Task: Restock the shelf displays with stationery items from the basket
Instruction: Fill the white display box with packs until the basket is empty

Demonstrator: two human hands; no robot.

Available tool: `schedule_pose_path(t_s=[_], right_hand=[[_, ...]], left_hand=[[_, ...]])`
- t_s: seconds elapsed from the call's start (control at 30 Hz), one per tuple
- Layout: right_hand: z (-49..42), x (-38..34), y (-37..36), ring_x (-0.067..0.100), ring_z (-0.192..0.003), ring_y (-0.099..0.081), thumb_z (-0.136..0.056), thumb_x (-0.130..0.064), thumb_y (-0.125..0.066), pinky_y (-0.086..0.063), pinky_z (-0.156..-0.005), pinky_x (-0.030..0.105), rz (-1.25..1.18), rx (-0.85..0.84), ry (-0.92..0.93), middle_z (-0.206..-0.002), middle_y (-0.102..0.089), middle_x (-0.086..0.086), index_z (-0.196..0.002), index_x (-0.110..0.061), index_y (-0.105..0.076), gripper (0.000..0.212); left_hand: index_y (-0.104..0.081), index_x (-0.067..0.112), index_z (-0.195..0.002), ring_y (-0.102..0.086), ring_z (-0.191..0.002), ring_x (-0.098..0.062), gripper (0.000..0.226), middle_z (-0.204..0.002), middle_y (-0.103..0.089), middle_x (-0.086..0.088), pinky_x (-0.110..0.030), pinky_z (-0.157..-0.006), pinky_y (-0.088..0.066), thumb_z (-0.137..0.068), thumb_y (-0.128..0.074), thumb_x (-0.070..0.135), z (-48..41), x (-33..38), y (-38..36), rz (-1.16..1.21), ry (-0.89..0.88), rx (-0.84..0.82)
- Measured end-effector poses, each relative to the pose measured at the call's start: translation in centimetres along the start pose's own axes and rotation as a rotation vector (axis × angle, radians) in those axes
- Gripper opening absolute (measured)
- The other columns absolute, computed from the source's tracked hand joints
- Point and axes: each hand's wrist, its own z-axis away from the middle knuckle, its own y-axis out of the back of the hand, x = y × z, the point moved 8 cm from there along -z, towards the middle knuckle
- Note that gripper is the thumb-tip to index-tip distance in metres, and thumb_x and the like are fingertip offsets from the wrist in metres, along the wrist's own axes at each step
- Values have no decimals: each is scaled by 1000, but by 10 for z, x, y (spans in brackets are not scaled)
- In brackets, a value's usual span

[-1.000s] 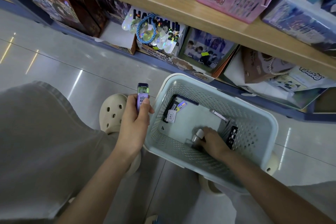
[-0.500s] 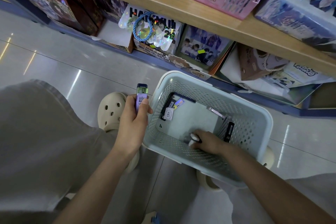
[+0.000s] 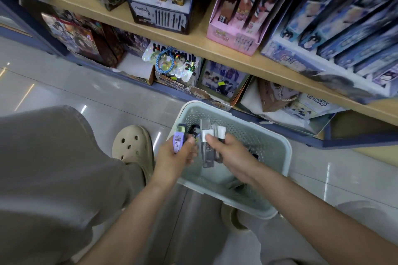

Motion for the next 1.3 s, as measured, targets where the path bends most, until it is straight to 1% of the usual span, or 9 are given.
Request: schedule_pose_path(t_s=[0.1, 0.33, 0.57, 0.67, 0.9, 1.0, 1.1, 1.23, 1.3], right_hand=[[19, -26, -5, 29, -99, -65, -96, -22, -53, -49, -92, 47, -133, 65, 19, -104, -71, 9, -109, -13, -63, 19], [65, -83, 0, 11, -72, -56, -93, -16, -57, -43, -63, 18, -26, 229, 242, -87, -65, 7, -100, -6, -65, 14], [103, -117, 2, 20, -75, -56, -92, -23, -59, -51, -79, 49, 75, 335, 319, -80, -63, 9, -81, -12, -62, 17], [119, -130, 4, 19, -78, -57, -95, -25, -55, -50, -77, 40, 93, 352, 344, -85, -65, 10, -92, -5, -65, 23], [155, -166, 23, 15, -83, -63, -93, -22, -59, -49, -80, 27, 111, 443, 457, -99, -69, 11, -107, -5, -62, 22], [165, -181, 28, 13, -75, -61, -93, -23, -59, -52, -74, 32, 117, 458, 490, -90, -68, 10, -99, -5, -63, 19], [180, -198, 30, 8, -62, -61, -95, -23, -55, -49, -57, 20, 69, 439, 515, -76, -65, 1, -87, -14, -62, 14], [198, -225, 36, 10, -76, -63, -96, -27, -54, -51, -71, 25, 105, 474, 576, -83, -69, -2, -85, -24, -65, 16], [209, -239, 35, 0, -64, -58, -96, -28, -52, -47, -60, 16, 157, 479, 611, -76, -65, -6, -84, -27, -64, 17]], left_hand=[[-65, 7, -101, -70, -77, -21, 16, -89, -72, -11, -26, -70, -58, -95, -55, 17, 11, 11, -13, 74, 18, -77], [-65, 8, -111, -72, -83, -22, 25, -97, -74, -13, -37, -77, -59, -96, -53, 24, 45, 55, -31, 169, -55, -192], [-65, 5, -101, -71, -80, -28, 23, -90, -72, -21, -36, -73, -60, -99, -47, 19, 76, 99, -43, 111, -165, -223], [-64, 2, -104, -70, -86, -36, 25, -94, -70, -25, -44, -74, -59, -101, -42, 14, 85, 113, -44, 100, -183, -232], [-66, 12, -104, -71, -81, -24, 28, -90, -74, -13, -35, -66, -59, -101, -38, 11, 107, 155, -56, 64, -224, -289], [-69, 19, -99, -70, -79, -20, 27, -88, -75, -9, -41, -74, -59, -100, -44, 10, 120, 179, -66, -13, -296, -356], [-69, 17, -104, -69, -80, -19, 21, -94, -74, -11, -36, -73, -58, -98, -49, 13, 131, 203, -73, -18, -359, -400], [-68, 19, -102, -71, -78, -15, 16, -89, -75, -5, -26, -64, -58, -95, -53, 18, 139, 230, -79, -6, -369, -456], [-67, 16, -97, -71, -69, -12, 13, -79, -75, -3, -22, -57, -56, -94, -54, 16, 141, 241, -79, -12, -365, -474]])
